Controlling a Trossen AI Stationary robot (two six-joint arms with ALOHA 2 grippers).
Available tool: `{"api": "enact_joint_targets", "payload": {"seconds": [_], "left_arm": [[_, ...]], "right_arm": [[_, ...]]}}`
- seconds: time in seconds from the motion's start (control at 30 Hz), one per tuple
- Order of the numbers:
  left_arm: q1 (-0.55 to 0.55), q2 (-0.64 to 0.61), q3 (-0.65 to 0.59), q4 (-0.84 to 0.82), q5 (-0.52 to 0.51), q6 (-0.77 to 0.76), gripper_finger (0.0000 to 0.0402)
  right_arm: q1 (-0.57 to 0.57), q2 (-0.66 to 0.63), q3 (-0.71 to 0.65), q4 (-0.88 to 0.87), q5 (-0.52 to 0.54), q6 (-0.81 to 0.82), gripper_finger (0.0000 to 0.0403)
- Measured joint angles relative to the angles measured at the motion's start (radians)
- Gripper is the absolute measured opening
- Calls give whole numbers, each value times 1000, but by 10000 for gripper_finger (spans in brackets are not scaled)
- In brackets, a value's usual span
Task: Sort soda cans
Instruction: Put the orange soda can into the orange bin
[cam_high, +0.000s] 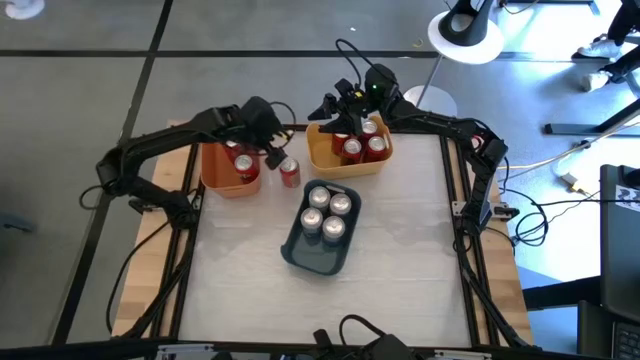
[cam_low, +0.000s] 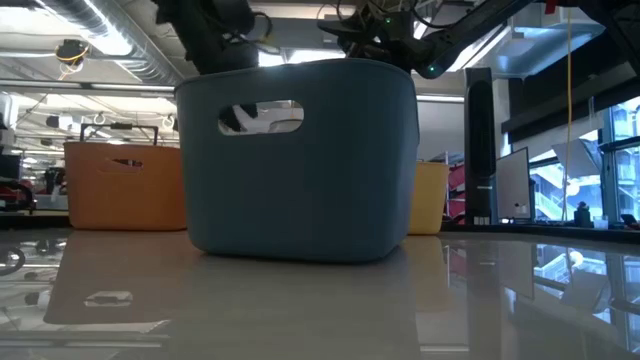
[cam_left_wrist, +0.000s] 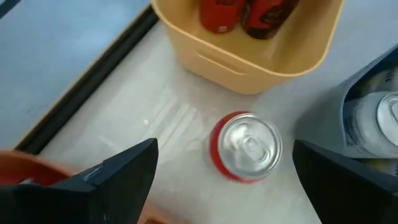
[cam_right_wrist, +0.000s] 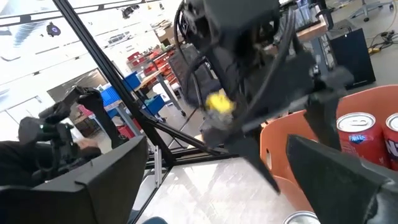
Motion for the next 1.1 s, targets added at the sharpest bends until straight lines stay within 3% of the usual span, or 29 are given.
{"api": "enact_joint_targets", "payload": {"seconds": [0.3, 1.1], "left_arm": [[-34, 74, -77, 140, 1, -45, 357], [-84, 134, -116, 198, -26, -74, 357]], "right_arm": [[0, 0, 0, -29, 0, 0, 381], [0, 0, 0, -28, 2, -7, 381]]}}
